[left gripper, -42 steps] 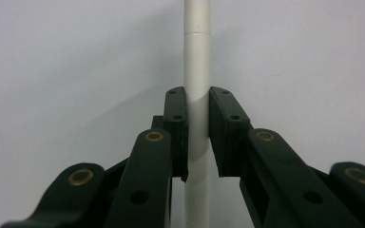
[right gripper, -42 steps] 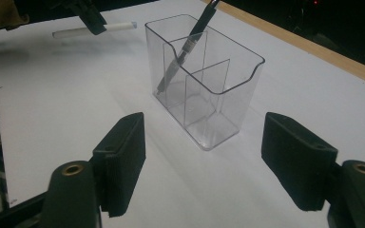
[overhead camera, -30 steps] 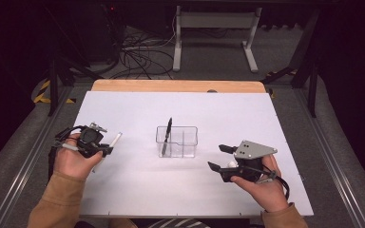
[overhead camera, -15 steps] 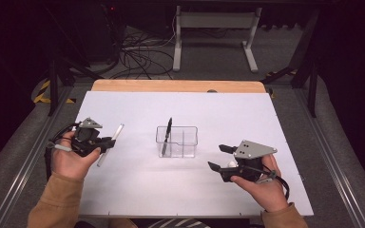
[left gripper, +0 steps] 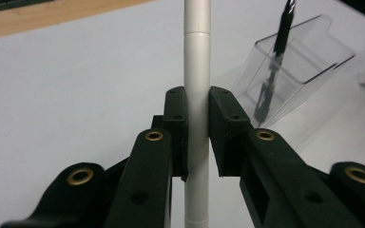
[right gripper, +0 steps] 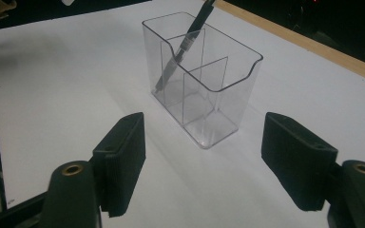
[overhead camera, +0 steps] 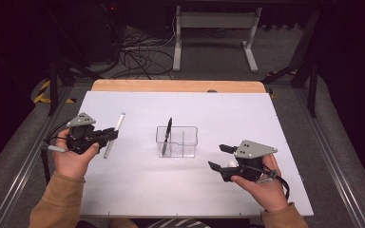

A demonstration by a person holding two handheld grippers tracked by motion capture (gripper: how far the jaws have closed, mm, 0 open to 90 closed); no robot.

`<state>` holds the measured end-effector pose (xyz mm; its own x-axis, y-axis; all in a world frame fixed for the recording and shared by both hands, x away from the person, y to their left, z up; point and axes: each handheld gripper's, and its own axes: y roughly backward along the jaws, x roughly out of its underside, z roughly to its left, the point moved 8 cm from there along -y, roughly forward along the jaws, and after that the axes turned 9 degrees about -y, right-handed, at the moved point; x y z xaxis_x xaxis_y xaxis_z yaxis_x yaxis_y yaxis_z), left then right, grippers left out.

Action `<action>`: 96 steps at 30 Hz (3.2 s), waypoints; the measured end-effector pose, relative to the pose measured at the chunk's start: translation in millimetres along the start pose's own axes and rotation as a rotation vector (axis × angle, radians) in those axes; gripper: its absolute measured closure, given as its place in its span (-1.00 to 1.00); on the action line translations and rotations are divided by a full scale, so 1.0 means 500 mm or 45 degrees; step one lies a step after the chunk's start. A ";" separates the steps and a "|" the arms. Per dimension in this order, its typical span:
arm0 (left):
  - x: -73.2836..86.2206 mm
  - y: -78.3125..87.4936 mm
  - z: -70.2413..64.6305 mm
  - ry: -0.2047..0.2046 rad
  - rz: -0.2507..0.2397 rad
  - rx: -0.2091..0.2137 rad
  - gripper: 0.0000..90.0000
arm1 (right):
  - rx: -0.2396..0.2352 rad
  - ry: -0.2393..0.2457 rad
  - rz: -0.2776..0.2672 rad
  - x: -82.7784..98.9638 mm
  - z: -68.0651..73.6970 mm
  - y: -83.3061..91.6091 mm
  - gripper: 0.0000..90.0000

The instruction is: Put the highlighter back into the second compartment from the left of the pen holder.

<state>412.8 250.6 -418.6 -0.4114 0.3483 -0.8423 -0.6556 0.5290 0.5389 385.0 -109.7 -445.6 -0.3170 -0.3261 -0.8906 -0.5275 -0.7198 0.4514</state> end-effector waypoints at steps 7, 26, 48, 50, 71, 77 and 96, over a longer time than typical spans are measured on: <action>-0.023 0.006 -0.017 -0.021 -0.127 0.049 0.75 | 0.002 0.001 0.001 0.000 0.000 0.000 -0.28; -0.093 -0.008 -0.084 -0.108 -0.401 0.212 0.75 | 0.043 -0.016 0.001 0.003 -0.010 0.004 -0.28; -0.149 -0.100 -0.153 -0.158 -0.520 0.331 0.75 | 0.035 -0.019 0.004 0.004 -0.008 0.001 -0.28; -0.153 -0.107 -0.160 -0.170 -0.523 0.340 0.75 | 0.036 -0.018 0.004 0.004 -0.008 0.001 -0.28; -0.172 -0.182 -0.199 -0.199 -0.579 0.388 0.75 | 0.025 -0.020 0.016 0.010 -0.008 -0.005 -0.28; -0.176 -0.201 -0.201 -0.194 -0.604 0.394 0.75 | 0.022 -0.021 0.020 0.011 -0.007 -0.007 -0.28; -0.180 -0.246 -0.213 -0.184 -0.605 0.395 0.75 | 0.015 -0.017 0.020 0.011 -0.005 -0.007 -0.29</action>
<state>462.9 71.6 -409.9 -0.0128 0.1079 -0.9941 -0.5220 0.8472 0.0987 387.0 -110.8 -452.2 -0.3357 -0.3288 -0.8827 -0.5317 -0.7074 0.4657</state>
